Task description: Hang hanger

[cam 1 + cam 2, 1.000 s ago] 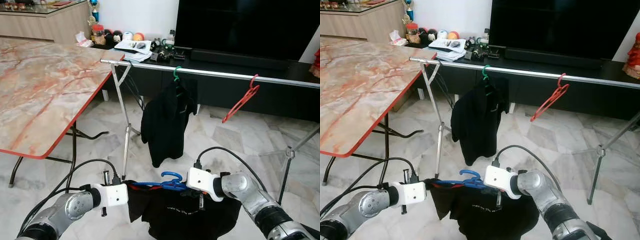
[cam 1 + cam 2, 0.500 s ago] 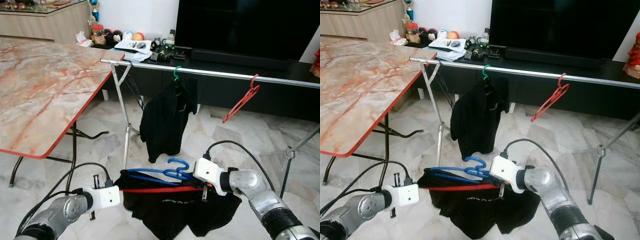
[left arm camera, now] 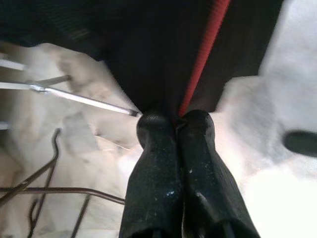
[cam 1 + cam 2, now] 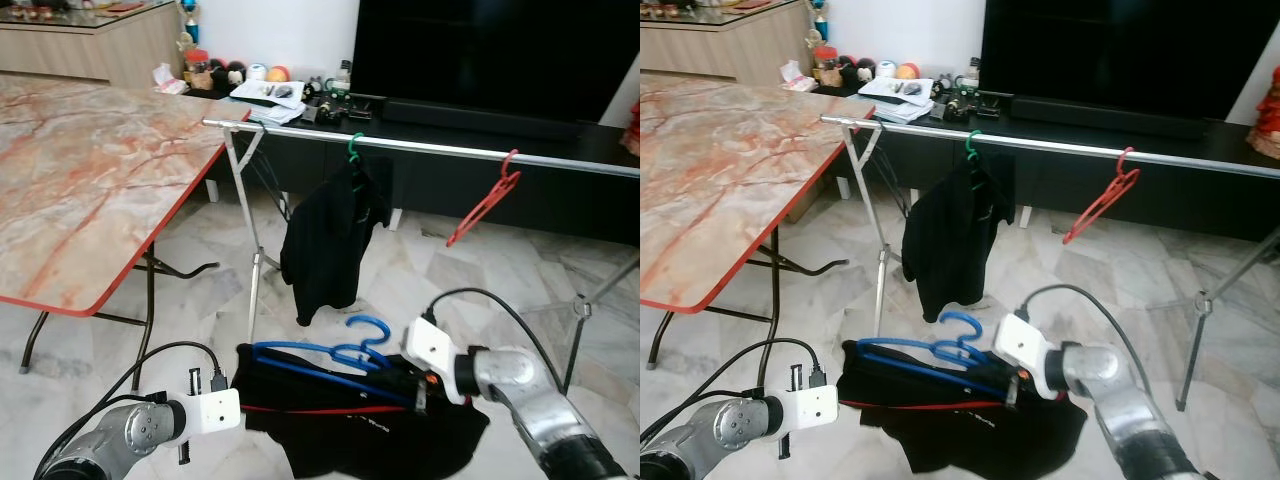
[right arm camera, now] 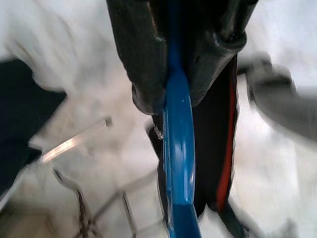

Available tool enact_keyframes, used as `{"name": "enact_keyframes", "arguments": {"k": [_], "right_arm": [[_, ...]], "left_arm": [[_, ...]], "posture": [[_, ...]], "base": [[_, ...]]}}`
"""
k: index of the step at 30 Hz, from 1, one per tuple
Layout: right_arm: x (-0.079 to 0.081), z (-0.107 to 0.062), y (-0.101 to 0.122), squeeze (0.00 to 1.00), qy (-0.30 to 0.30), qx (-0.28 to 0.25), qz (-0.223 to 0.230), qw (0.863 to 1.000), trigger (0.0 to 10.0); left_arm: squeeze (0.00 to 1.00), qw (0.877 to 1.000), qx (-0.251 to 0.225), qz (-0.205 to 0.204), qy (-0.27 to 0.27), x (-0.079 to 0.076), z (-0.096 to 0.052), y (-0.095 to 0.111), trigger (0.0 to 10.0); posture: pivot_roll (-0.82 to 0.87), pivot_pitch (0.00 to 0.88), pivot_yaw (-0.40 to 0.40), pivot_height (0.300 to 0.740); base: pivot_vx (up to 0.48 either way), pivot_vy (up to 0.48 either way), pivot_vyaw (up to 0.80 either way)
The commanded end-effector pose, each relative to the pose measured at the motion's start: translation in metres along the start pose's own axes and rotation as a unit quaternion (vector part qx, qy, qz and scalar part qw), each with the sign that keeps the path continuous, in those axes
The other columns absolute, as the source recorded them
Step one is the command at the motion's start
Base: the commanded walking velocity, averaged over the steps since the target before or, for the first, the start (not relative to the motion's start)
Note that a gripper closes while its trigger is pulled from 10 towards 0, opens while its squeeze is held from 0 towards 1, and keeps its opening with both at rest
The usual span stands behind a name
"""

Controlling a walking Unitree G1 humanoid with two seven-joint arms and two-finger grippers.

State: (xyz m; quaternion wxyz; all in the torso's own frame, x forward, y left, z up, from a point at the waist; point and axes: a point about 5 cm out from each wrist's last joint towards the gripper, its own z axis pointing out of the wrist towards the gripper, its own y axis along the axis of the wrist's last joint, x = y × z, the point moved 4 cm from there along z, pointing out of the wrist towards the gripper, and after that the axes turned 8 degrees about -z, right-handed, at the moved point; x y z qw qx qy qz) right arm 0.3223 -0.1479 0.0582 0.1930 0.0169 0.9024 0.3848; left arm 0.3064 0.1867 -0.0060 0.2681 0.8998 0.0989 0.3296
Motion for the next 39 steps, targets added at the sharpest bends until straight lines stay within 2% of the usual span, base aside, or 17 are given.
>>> {"name": "enact_keyframes", "arguments": {"k": [1, 5, 7, 10, 12, 14, 19, 20, 21, 23, 25, 31, 34, 36, 37, 38, 39], "right_arm": [[0.001, -0.008, -0.028, 0.0, 0.0, 0.091, -0.036, 0.995, 10.0], [0.021, -0.006, -0.045, 0.0, 0.05, 0.134, -0.05, 0.988, 10.0], [0.023, -0.005, -0.041, 0.0, 0.054, 0.122, -0.049, 0.99, 10.0], [0.019, -0.001, -0.018, 0.0, 0.041, 0.047, -0.009, 0.998, 10.0], [0.016, -0.008, 0.002, 0.0, 0.046, -0.017, -0.002, 0.999, 10.0], [0.011, -0.011, 0.001, 0.0, 0.038, -0.014, -0.005, 0.999, 10.0], [-0.017, -0.04, 0.007, 0.0, -0.014, -0.047, 0.015, 0.999, 10.0], [-0.017, -0.04, 0.007, 0.0, -0.014, -0.047, 0.015, 0.999, 10.0], [-0.023, -0.05, 0.005, 0.0, -0.025, -0.039, 0.012, 0.999, 10.0], [-0.026, -0.057, -0.004, 0.0, -0.032, -0.006, 0.006, 0.999, 10.0], [-0.031, -0.063, -0.02, 0.0, -0.047, 0.048, -0.008, 0.998, 10.0], [-0.044, -0.052, 0.005, 0.0, -0.108, -0.04, 0.016, 0.993, 10.0], [-0.058, -0.043, 0.019, 0.0, -0.178, -0.11, 0.075, 0.975, 10.0], [-0.068, -0.032, 0.026, 0.0, -0.242, -0.17, 0.153, 0.943, 10.0], [-0.066, -0.022, 0.03, 0.0, -0.259, -0.216, 0.209, 0.918, 10.0], [-0.066, -0.022, 0.03, 0.0, -0.259, -0.216, 0.209, 0.918, 10.0], [-0.062, -0.014, 0.031, 0.0, -0.273, -0.242, 0.248, 0.897, 10.0]], "left_arm": [[0.0, 0.999, 0.011, -0.011, 0.047, 0.013, -0.005, -0.008, 0.0], [0.0, 0.986, -0.015, -0.008, 0.168, 0.058, -0.011, 0.006, 0.0], [0.0, 0.981, -0.016, -0.02, 0.191, 0.067, -0.014, 0.006, 0.0], [0.0, 0.981, 0.014, -0.008, 0.192, 0.069, -0.016, -0.003, 0.0], [0.0, 0.985, 0.048, -0.001, 0.168, 0.058, -0.015, -0.016, 0.0], [0.0, 0.987, 0.055, -0.004, 0.153, 0.053, -0.014, -0.02, 0.0], [0.0, 0.995, 0.096, -0.006, 0.005, 0.001, -0.014, -0.043, 0.0], [0.0, 0.995, 0.096, -0.006, 0.005, 0.001, -0.014, -0.043, 0.0], [0.0, 0.995, 0.083, -0.015, -0.052, -0.018, -0.017, -0.043, 0.0], [0.0, 0.992, 0.071, -0.024, -0.097, -0.033, -0.019, -0.042, 0.0], [0.0, 0.989, 0.069, -0.042, -0.12, -0.042, -0.021, -0.042, 0.0], [0.0, 0.993, 0.05, -0.038, -0.104, -0.039, -0.014, -0.032, 0.0], [0.0, 0.996, 0.016, -0.051, -0.077, -0.028, -0.01, -0.017, 0.0], [0.0, 0.997, -0.018, -0.06, -0.051, -0.017, -0.007, -0.003, 0.0], [0.0, 0.997, -0.04, -0.066, -0.031, -0.008, -0.005, 0.008, 0.0], [0.0, 0.997, -0.04, -0.066, -0.031, -0.008, -0.005, 0.008, 0.0], [0.0, 0.996, -0.054, -0.066, -0.022, -0.002, -0.005, 0.014, 0.0]], "posture": [[0.16, 0.04, -0.026, 0.74], [0.17, 0.042, -0.027, 0.74], [0.17, 0.042, -0.027, 0.74], [0.17, 0.044, -0.023, 0.74], [0.17, 0.046, -0.019, 0.74], [0.17, 0.046, -0.019, 0.74], [0.17, 0.051, -0.02, 0.74], [0.17, 0.051, -0.02, 0.74], [0.17, 0.051, -0.02, 0.74], [0.16, 0.054, -0.019, 0.74], [0.16, 0.056, -0.019, 0.74], [0.16, 0.056, -0.022, 0.74], [0.16, 0.056, -0.023, 0.74], [0.16, 0.055, -0.025, 0.74], [0.17, 0.054, -0.027, 0.74], [0.17, 0.054, -0.027, 0.74], [0.17, 0.054, -0.027, 0.74]], "base": [[0.0, 0.0, 0.0], [0.0, 0.0, 0.0], [0.0, 0.0, 0.0], [0.0, 0.0, 0.0], [0.0, 0.0, 0.0], [0.0, 0.0, 0.0], [0.0, 0.0, 0.0], [0.0, 0.0, 0.0], [0.0, 0.0, 0.0], [0.0, 0.0, 0.0], [0.0, 0.0, 0.0], [0.0, 0.0, 0.0], [0.0, 0.0, 0.0], [0.0, 0.0, 0.0], [0.0, 0.0, 0.0], [0.0, 0.0, 0.0], [0.0, 0.0, 0.0]]}}
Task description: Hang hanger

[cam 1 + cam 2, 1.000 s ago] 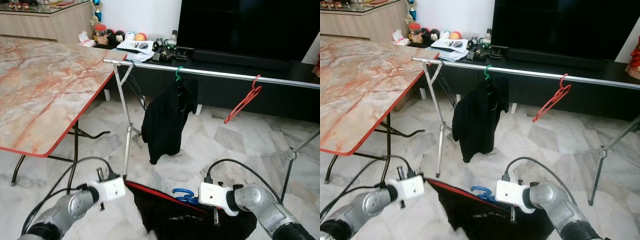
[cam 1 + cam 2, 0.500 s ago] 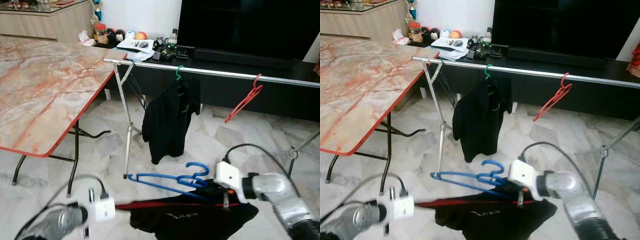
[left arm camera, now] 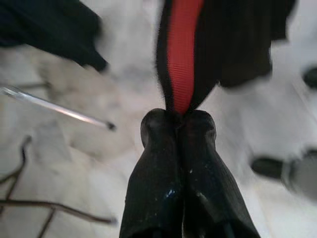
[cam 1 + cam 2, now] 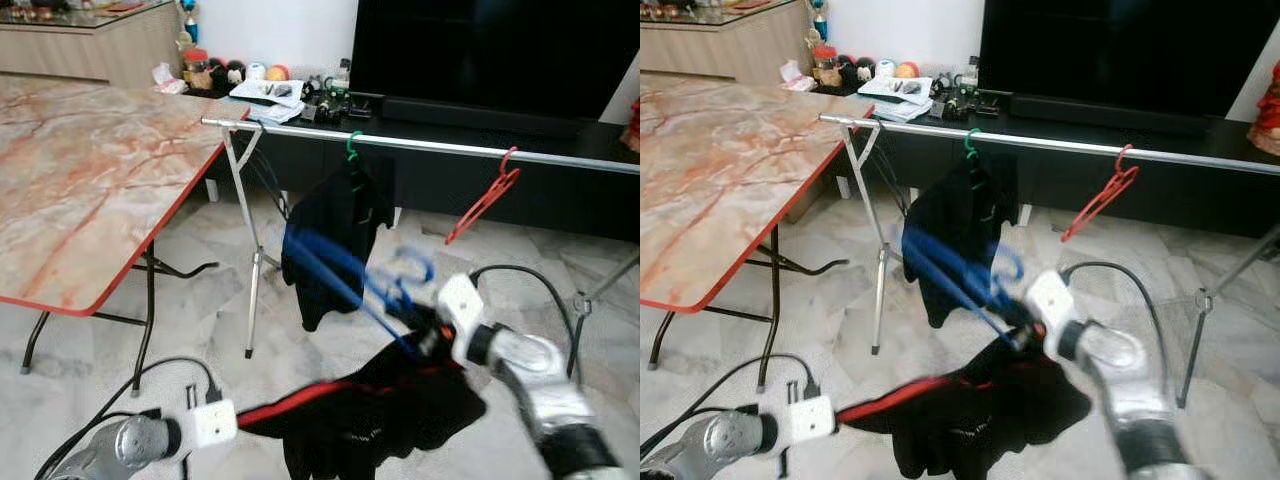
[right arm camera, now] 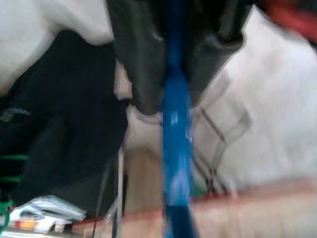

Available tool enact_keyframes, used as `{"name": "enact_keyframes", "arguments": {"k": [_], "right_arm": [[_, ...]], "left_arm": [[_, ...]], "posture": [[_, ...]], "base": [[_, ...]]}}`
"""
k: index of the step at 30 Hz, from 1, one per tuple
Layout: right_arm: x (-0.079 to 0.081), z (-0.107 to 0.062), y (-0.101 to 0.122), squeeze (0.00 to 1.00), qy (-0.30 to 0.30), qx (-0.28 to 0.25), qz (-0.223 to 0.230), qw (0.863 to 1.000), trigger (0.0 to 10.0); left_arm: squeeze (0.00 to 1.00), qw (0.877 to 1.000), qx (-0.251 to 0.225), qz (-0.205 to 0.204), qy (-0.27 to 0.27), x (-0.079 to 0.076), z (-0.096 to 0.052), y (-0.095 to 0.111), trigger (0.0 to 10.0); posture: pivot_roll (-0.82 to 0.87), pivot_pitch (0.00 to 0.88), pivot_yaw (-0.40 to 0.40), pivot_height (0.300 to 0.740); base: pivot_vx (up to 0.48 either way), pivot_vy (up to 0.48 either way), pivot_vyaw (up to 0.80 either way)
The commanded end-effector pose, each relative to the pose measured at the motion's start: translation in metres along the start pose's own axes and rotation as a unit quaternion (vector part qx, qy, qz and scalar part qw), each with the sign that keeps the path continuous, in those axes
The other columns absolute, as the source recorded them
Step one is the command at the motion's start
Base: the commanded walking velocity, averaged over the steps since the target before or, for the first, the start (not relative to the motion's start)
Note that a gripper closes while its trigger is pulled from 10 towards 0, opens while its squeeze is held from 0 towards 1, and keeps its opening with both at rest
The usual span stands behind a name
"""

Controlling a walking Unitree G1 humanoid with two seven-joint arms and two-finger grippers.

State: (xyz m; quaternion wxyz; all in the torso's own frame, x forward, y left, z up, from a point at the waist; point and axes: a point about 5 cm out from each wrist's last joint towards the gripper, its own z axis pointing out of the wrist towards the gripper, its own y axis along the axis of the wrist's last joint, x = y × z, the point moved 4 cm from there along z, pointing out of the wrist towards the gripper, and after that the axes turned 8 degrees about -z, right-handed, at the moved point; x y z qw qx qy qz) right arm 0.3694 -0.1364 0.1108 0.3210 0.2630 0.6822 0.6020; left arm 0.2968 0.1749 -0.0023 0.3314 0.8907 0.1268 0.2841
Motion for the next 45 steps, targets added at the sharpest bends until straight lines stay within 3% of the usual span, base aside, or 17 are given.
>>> {"name": "enact_keyframes", "arguments": {"k": [1, 2, 4, 5, 8, 10, 14, 16, 20, 22, 23, 24, 25, 26, 27, 28, 45], "right_arm": [[-0.004, -0.003, -0.004, 0.0, -0.044, -0.033, 0.066, 0.996, 10.0], [-0.004, -0.003, -0.004, 0.0, -0.044, -0.033, 0.066, 0.996, 10.0], [0.004, 0.001, -0.005, 0.0, -0.078, -0.125, 0.219, 0.965, 10.0], [0.004, 0.001, -0.005, 0.0, -0.078, -0.125, 0.219, 0.965, 10.0], [-0.001, -0.002, 0.005, 0.0, -0.113, -0.246, 0.351, 0.896, 10.0], [-0.01, -0.003, 0.001, 0.0, -0.153, -0.242, 0.354, 0.89, 10.0], [-0.022, -0.002, -0.035, 0.0, -0.278, -0.07, 0.252, 0.924, 10.0], [-0.026, -0.014, -0.063, 0.0, -0.332, 0.015, 0.247, 0.91, 10.0], [-0.021, -0.029, -0.09, 0.0, -0.343, 0.099, 0.209, 0.911, 10.0], [-0.017, -0.044, -0.109, 0.0, -0.359, 0.143, 0.195, 0.902, 10.0], [-0.012, -0.054, -0.122, 0.0, -0.374, 0.168, 0.192, 0.892, 10.0], [-0.012, -0.054, -0.122, 0.0, -0.374, 0.168, 0.192, 0.892, 10.0], [-0.011, -0.057, -0.126, 0.0, -0.381, 0.176, 0.19, 0.888, 10.0], [-0.007, -0.059, -0.131, 0.0, -0.388, 0.185, 0.191, 0.883, 10.0], [-0.006, -0.059, -0.132, 0.0, -0.387, 0.188, 0.189, 0.883, 10.0], [-0.004, -0.058, -0.132, 0.0, -0.385, 0.191, 0.183, 0.884, 10.0], [0.015, -0.043, -0.129, 0.0, -0.346, 0.184, 0.143, 0.909, 10.0]], "left_arm": [[0.0, 1.0, -0.014, -0.009, 0.018, 0.01, -0.002, 0.006, 0.0], [0.0, 1.0, -0.014, -0.009, 0.018, 0.01, -0.002, 0.006, 0.0], [0.0, 0.999, -0.024, -0.013, 0.027, 0.015, -0.002, 0.011, 0.0], [0.0, 0.999, -0.024, -0.013, 0.027, 0.015, -0.002, 0.011, 0.0], [0.0, 0.999, -0.035, -0.024, 0.027, 0.014, -0.001, 0.016, 0.0], [0.0, 0.999, -0.037, -0.026, 0.028, 0.013, 0.0, 0.017, 0.0], [0.0, 0.998, -0.011, -0.04, 0.051, 0.014, -0.001, 0.006, 0.0], [0.0, 0.993, 0.003, -0.071, 0.092, 0.018, -0.002, -0.003, 0.0], [0.0, 0.973, -0.015, -0.132, 0.188, 0.032, -0.007, -0.005, 0.0], [0.0, 0.935, -0.053, -0.221, 0.273, 0.045, -0.018, -0.004, 0.0], [0.0, 0.891, -0.092, -0.3, 0.328, 0.052, -0.028, -0.004, 0.0], [0.0, 0.891, -0.092, -0.3, 0.328, 0.052, -0.028, -0.004, 0.0], [0.0, 0.875, -0.104, -0.325, 0.343, 0.054, -0.032, -0.004, 0.0], [0.0, 0.857, -0.123, -0.349, 0.359, 0.054, -0.037, -0.003, 1.7], [0.0, 0.851, -0.13, -0.358, 0.361, 0.054, -0.039, -0.003, 4.8], [0.0, 0.844, -0.139, -0.371, 0.361, 0.053, -0.041, -0.002, 10.0], [0.0, 0.779, -0.23, -0.427, 0.397, 0.054, -0.072, 0.024, 10.0]], "posture": [[0.18, 0.054, -0.026, 0.74], [0.18, 0.054, -0.026, 0.74], [0.18, 0.054, -0.026, 0.74], [0.18, 0.054, -0.026, 0.74], [0.18, 0.05, -0.024, 0.74], [0.18, 0.049, -0.025, 0.74], [0.17, 0.045, -0.024, 0.74], [0.17, 0.044, -0.027, 0.74], [0.17, 0.039, -0.033, 0.74], [0.17, 0.035, -0.037, 0.74], [0.18, 0.03, -0.038, 0.74], [0.18, 0.03, -0.038, 0.74], [0.17, 0.028, -0.038, 0.74], [0.17, 0.022, -0.041, 0.74], [0.17, 0.018, -0.042, 0.74], [0.17, 0.014, -0.043, 0.74], [0.18, 0.0, -0.053, 0.74]], "base": [[0.0, 0.0, 0.0], [0.0, 0.0, 0.0], [0.0, 0.0, 0.0], [0.0, 0.0, 0.0], [0.0, 0.0, 0.0], [0.0, 0.0, 0.0], [0.0, 0.0, 0.0], [0.0, 0.0, 0.0], [0.0, 0.0, 0.0], [0.0, 0.0, 0.0], [0.0, 0.0, 0.0], [0.0, 0.0, 0.0], [0.0, 0.0, 0.0], [0.0, 0.0, 0.0], [0.0, 0.0, 0.0], [0.0, 0.0, 0.0], [0.0, 0.0, 0.0]]}}
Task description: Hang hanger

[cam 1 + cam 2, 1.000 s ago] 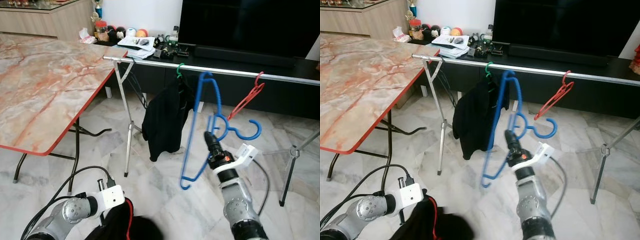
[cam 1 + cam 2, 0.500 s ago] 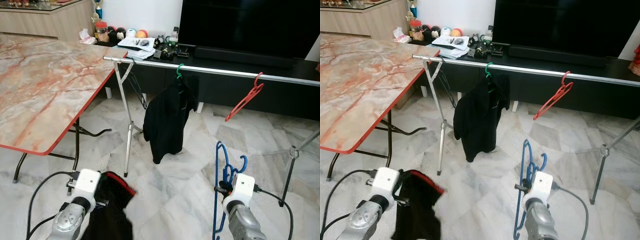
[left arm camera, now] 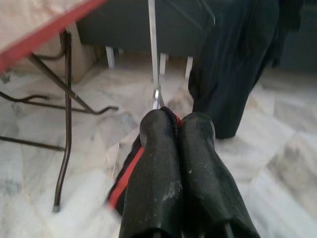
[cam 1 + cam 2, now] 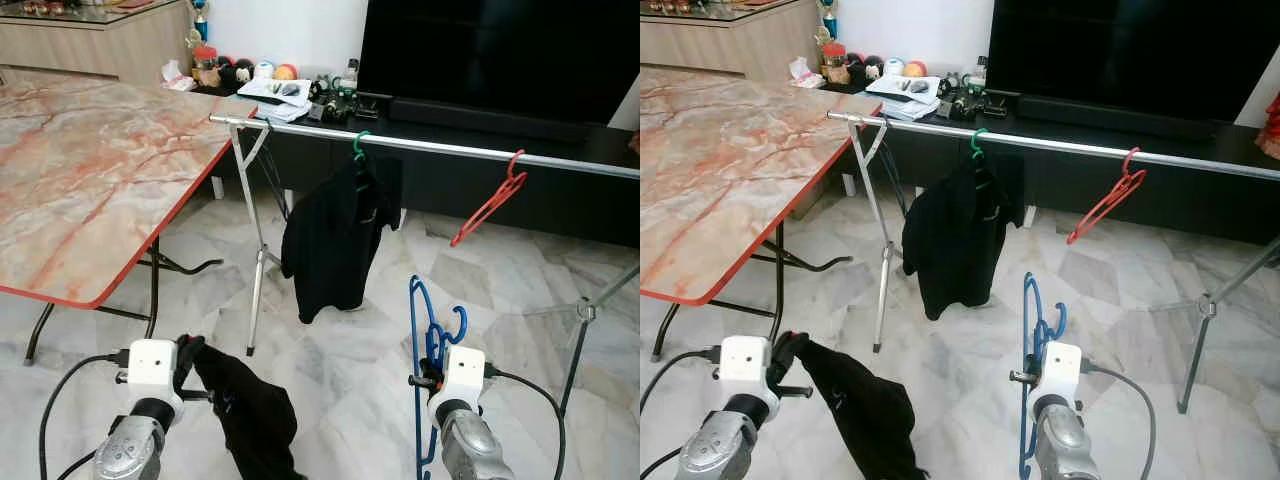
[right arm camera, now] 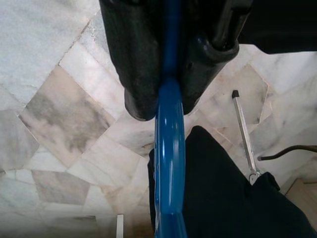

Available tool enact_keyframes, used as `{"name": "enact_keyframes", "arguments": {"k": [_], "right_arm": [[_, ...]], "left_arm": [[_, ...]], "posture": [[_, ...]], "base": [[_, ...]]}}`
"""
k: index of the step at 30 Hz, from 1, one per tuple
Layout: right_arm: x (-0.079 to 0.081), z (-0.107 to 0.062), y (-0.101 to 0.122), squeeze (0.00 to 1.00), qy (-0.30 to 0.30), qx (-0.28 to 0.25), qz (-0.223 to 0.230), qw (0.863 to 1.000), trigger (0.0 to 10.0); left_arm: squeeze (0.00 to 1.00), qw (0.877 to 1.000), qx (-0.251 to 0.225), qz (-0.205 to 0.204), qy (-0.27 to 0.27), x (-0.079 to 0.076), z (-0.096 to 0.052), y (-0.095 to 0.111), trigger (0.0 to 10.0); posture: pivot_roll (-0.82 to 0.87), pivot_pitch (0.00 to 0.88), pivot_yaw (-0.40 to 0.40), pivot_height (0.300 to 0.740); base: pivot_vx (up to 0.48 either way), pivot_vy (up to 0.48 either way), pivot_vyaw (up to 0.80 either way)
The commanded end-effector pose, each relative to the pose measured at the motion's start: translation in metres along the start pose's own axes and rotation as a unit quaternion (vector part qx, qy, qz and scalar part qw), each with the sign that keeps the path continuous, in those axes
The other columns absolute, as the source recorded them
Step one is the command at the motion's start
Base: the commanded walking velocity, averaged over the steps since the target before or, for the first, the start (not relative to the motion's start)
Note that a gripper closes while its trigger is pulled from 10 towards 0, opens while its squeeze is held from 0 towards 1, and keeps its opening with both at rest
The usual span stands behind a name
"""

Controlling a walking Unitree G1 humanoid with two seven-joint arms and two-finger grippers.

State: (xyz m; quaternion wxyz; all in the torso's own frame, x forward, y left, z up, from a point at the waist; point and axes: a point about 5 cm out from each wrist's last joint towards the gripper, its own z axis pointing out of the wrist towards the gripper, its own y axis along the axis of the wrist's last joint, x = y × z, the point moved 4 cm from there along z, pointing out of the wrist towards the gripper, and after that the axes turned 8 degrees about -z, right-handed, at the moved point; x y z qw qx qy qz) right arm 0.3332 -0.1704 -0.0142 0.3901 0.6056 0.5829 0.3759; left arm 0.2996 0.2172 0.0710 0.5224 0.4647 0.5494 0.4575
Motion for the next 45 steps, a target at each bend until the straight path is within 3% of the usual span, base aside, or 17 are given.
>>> {"name": "enact_keyframes", "arguments": {"k": [1, 9, 30, 34, 45], "right_arm": [[-0.001, -0.002, -0.004, 0.0, -0.003, -0.002, 0.001, 1.0, 10.0], [-0.001, -0.005, -0.01, 0.0, -0.008, 0.001, 0.002, 1.0, 10.0], [0.003, 0.0, -0.001, 0.0, -0.004, -0.002, -0.004, 1.0, 10.0], [0.009, 0.001, 0.002, 0.0, 0.006, -0.006, -0.026, 1.0, 10.0], [0.013, 0.003, 0.005, 0.0, 0.011, -0.001, -0.028, 1.0, 10.0]], "left_arm": [[0.0, 1.0, -0.023, -0.008, -0.001, -0.004, -0.001, 0.013, 10.0], [0.0, 0.999, -0.031, -0.007, -0.017, -0.016, -0.002, 0.019, 10.0], [0.0, 1.0, -0.022, 0.003, -0.012, -0.009, 0.002, 0.028, 10.0], [0.0, 1.0, -0.017, 0.007, -0.018, -0.013, 0.001, 0.027, 10.0], [0.0, 1.0, -0.013, 0.007, -0.021, -0.014, 0.001, 0.028, 10.0]], "posture": [[0.18, 0.0, -0.054, 0.74], [0.18, 0.0, -0.046, 0.74], [0.18, 0.0, -0.033, 0.74], [0.19, 0.0, -0.033, 0.74], [0.19, 0.0, -0.029, 0.74]], "base": [[0.0, 0.0, 0.0], [0.037, 0.0, 0.0], [0.416, 0.0, 0.0], [0.445, 0.0, 0.0], [0.447, 0.0, 0.0]]}}
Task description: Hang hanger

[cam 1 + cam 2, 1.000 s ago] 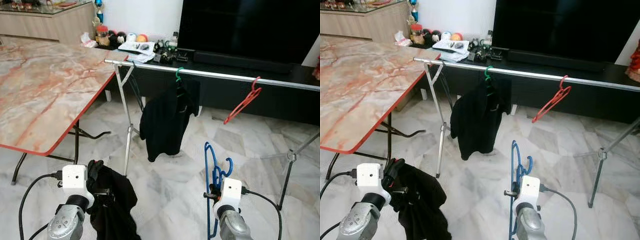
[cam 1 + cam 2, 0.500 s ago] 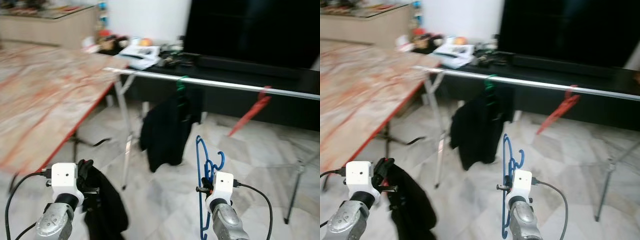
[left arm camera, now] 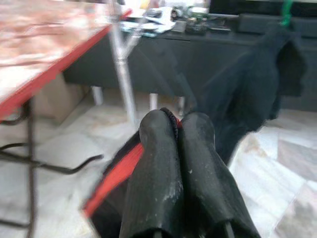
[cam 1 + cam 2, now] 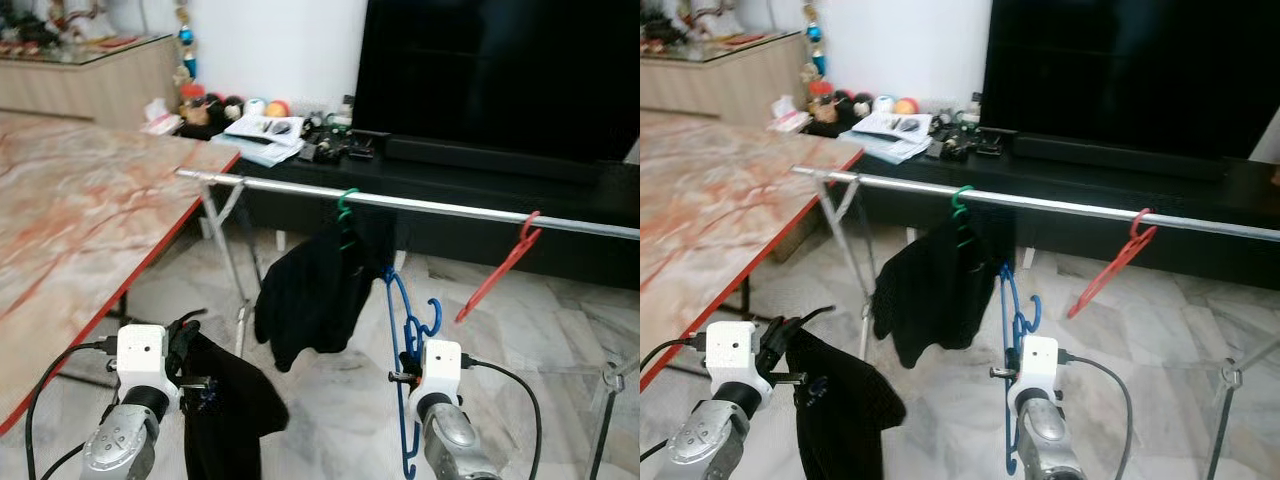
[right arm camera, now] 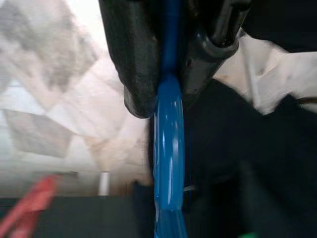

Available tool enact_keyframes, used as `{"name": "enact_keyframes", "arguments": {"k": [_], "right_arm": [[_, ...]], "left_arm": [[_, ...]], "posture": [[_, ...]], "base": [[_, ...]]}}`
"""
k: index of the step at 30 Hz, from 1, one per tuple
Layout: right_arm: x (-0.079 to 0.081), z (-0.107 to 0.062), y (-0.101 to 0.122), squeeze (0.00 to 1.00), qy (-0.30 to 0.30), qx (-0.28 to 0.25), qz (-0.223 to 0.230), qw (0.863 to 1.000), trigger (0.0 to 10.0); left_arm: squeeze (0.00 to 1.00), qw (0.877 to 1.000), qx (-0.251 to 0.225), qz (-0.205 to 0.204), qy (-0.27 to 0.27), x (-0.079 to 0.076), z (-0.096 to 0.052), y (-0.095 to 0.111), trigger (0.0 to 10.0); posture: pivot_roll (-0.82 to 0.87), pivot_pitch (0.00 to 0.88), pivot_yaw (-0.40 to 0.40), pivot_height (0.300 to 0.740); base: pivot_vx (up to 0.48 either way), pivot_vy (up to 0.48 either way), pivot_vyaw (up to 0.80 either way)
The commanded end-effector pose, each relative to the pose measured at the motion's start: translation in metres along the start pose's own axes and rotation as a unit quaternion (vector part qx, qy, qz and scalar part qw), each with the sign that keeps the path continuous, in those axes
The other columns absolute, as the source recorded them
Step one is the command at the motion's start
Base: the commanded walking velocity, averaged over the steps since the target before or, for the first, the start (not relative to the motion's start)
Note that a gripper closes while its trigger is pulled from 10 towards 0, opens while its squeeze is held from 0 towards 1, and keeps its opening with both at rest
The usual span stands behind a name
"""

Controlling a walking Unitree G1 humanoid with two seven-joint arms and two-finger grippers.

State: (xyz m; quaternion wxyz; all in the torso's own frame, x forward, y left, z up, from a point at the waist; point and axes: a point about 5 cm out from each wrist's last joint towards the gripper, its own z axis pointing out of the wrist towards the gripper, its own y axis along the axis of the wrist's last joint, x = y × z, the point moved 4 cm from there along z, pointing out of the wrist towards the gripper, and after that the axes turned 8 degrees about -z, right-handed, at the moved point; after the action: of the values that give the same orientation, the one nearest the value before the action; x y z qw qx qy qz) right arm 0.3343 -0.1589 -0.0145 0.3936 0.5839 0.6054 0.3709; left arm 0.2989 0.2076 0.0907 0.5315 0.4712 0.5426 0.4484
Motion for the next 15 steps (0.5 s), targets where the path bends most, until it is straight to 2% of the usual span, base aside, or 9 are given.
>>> {"name": "enact_keyframes", "arguments": {"k": [1, 7, 12, 15], "right_arm": [[0.001, 0.003, 0.006, 0.0, -0.001, -0.001, 0.0, 1.0, 10.0], [0.006, 0.006, 0.011, 0.0, 0.013, 0.0, 0.001, 1.0, 10.0], [0.011, 0.009, 0.016, 0.0, 0.026, 0.007, -0.015, 1.0, 10.0], [0.004, 0.012, 0.024, 0.0, 0.001, 0.01, -0.016, 1.0, 10.0]], "left_arm": [[0.0, 1.0, -0.014, 0.01, -0.006, -0.002, 0.002, 0.01, 10.0], [0.0, 1.0, -0.015, 0.011, -0.006, -0.002, 0.003, 0.011, 10.0], [0.0, 1.0, -0.017, 0.009, -0.01, -0.004, 0.003, 0.012, 10.0], [0.0, 1.0, -0.016, 0.01, -0.014, -0.006, 0.003, 0.013, 10.0]], "posture": [[0.19, 0.0, -0.029, 0.74], [0.19, 0.0, -0.031, 0.74], [0.19, 0.0, -0.03, 0.74], [0.2, 0.001, -0.028, 0.74]], "base": [[0.446, 0.0, 0.0], [0.444, 0.0, 0.0], [0.0, 0.0, 0.0], [0.0, 0.0, 0.0]]}}
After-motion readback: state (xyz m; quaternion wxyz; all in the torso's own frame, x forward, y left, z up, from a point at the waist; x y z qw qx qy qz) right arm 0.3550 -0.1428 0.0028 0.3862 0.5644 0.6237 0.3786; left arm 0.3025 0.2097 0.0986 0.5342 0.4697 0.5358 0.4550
